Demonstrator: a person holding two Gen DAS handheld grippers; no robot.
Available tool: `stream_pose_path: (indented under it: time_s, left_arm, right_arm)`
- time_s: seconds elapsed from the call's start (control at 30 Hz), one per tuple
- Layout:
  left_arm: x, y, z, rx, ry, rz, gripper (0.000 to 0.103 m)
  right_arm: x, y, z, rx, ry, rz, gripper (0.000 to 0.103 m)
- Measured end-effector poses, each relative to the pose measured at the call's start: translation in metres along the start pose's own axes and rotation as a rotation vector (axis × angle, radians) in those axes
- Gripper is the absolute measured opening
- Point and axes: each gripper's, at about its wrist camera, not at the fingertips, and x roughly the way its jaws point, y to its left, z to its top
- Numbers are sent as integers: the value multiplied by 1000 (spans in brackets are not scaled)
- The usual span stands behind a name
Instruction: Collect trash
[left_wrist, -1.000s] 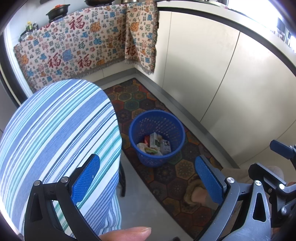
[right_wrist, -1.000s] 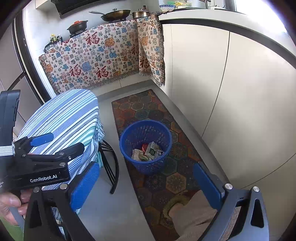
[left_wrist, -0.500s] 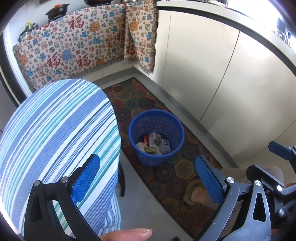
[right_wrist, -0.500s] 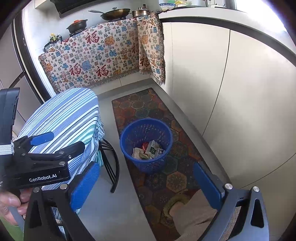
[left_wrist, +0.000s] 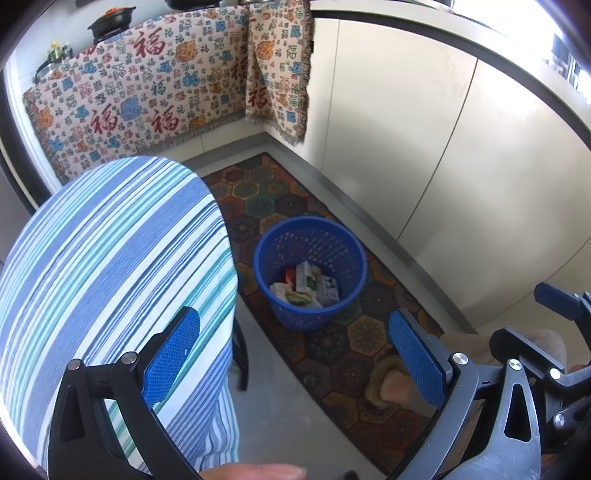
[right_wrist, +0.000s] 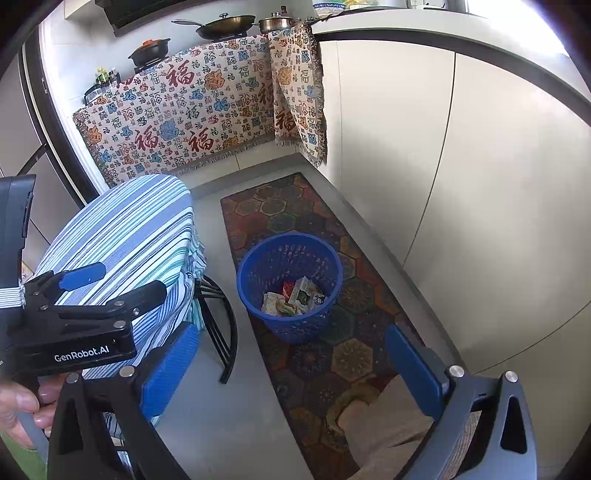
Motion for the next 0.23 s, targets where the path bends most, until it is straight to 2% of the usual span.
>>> stream_pose_path:
  time_s: [0.23]
  left_arm:
    - [-2,2,0,-13,-11,5,102]
  right_arm:
    - [2,0,-1,5,5,-6,103]
